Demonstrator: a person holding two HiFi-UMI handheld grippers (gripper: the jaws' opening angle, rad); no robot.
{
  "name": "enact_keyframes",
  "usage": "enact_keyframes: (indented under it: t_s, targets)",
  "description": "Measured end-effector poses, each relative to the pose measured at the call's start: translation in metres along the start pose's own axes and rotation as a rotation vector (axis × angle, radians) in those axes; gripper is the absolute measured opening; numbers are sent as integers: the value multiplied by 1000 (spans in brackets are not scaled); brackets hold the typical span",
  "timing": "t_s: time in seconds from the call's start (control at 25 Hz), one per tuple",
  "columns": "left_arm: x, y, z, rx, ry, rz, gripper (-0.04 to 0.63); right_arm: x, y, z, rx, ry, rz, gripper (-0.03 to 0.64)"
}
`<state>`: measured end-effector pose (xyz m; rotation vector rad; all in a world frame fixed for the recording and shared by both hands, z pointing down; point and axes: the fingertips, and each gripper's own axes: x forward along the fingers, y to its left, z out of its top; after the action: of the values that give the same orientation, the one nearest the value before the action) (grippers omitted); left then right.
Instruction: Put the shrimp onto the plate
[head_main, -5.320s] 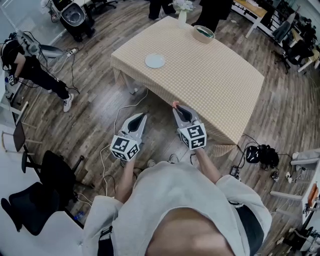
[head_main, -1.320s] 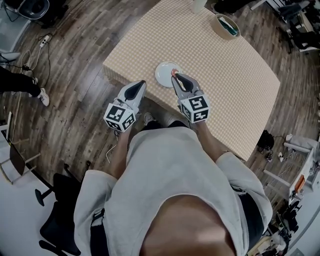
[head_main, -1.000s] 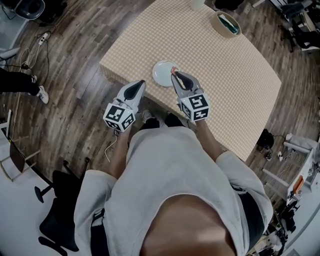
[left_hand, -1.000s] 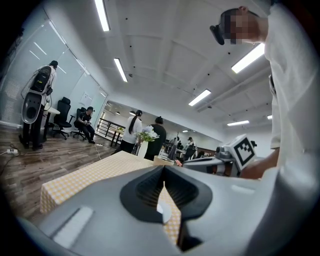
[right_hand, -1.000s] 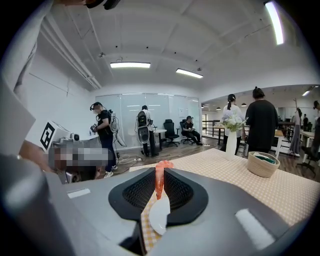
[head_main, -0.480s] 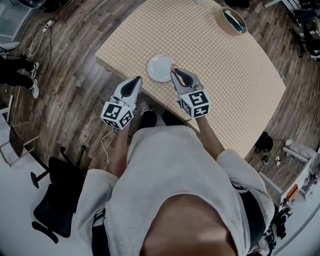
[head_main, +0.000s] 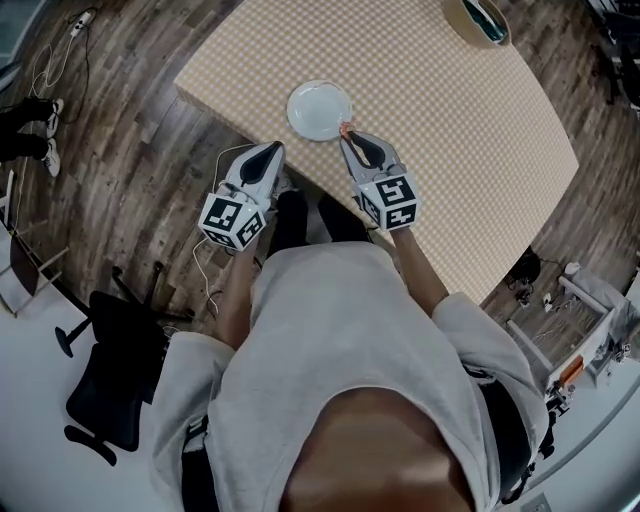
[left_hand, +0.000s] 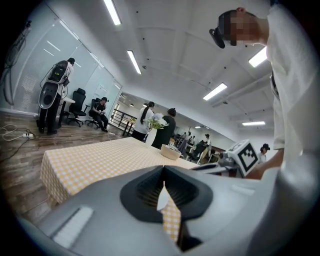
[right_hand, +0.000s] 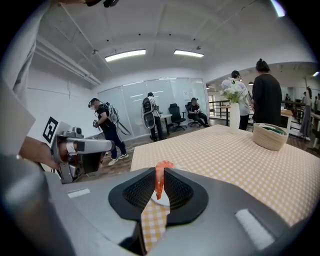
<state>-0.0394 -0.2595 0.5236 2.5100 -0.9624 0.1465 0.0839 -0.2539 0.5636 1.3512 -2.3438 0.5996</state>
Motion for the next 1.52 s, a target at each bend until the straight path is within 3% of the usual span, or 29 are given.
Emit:
enact_keyframes:
  t_s: [0.36, 0.76, 1.52]
  targets:
    - [5, 6, -37, -59, 52, -1, 9, 14, 7, -50, 22, 111, 31, 54]
    - [9, 16, -51, -86, 68, 17, 9, 26, 5, -73, 17, 175, 57, 54]
    - [-14, 29, -57, -132, 46, 83, 9, 124, -16, -39, -155, 204, 107, 54]
